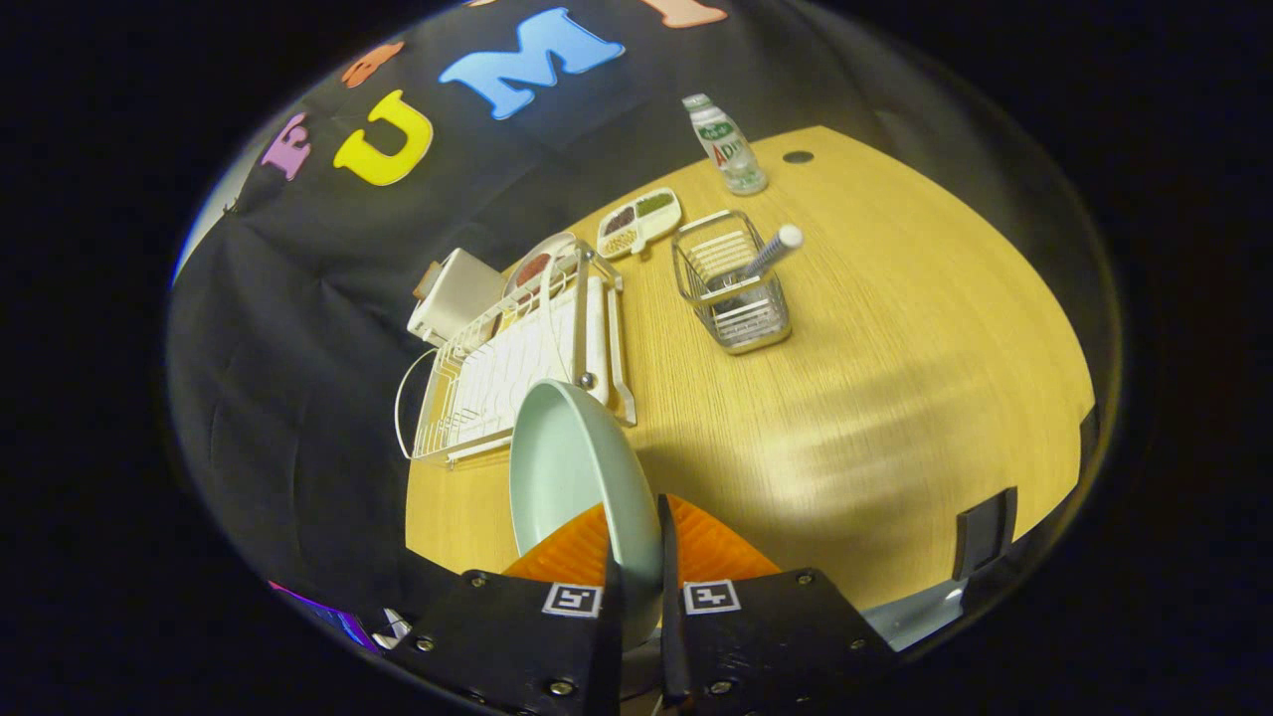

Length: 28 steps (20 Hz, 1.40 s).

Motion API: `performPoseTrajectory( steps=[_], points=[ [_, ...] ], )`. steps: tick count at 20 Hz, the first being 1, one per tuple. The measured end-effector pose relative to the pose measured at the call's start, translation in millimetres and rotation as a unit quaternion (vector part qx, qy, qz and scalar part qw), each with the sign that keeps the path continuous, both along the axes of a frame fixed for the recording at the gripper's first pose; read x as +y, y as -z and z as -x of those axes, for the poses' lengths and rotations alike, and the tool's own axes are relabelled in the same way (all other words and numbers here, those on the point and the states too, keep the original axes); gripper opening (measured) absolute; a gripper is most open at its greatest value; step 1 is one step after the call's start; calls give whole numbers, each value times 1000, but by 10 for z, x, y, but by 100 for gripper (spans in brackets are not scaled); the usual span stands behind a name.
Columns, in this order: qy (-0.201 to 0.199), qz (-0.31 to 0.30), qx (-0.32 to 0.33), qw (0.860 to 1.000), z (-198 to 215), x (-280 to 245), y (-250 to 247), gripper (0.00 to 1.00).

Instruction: Take the plate from the dish rack, then take the spoon from the basket and place it into the plate.

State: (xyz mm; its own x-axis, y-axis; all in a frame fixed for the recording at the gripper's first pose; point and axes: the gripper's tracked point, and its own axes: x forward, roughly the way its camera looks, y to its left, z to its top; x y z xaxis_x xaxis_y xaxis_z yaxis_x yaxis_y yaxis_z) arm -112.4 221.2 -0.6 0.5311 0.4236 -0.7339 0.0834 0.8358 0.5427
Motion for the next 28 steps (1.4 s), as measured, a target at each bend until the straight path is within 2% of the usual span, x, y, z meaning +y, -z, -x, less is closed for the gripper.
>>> performPoseTrajectory(
  steps=[3, 11, 16, 17, 19, 24, 26, 28],
  points=[
    [3, -8, 19, 1000, 7, 26, 255, 16],
    [12, -43, 47, 998, -64, 234, 554, 16],
    [5, -15, 25, 1000, -138, 149, 677, 21],
    [3, -8, 16, 1000, -161, 134, 678, 24],
    [-1, 6, -3, 1000, -180, 75, 612, 42],
    [-10, 73, -105, 992, -305, -212, 142, 42],
    [-8, 97, -155, 983, -356, -339, -131, 42],
    [-6, 128, -216, 968, -439, -491, -406, 42]
  ],
)
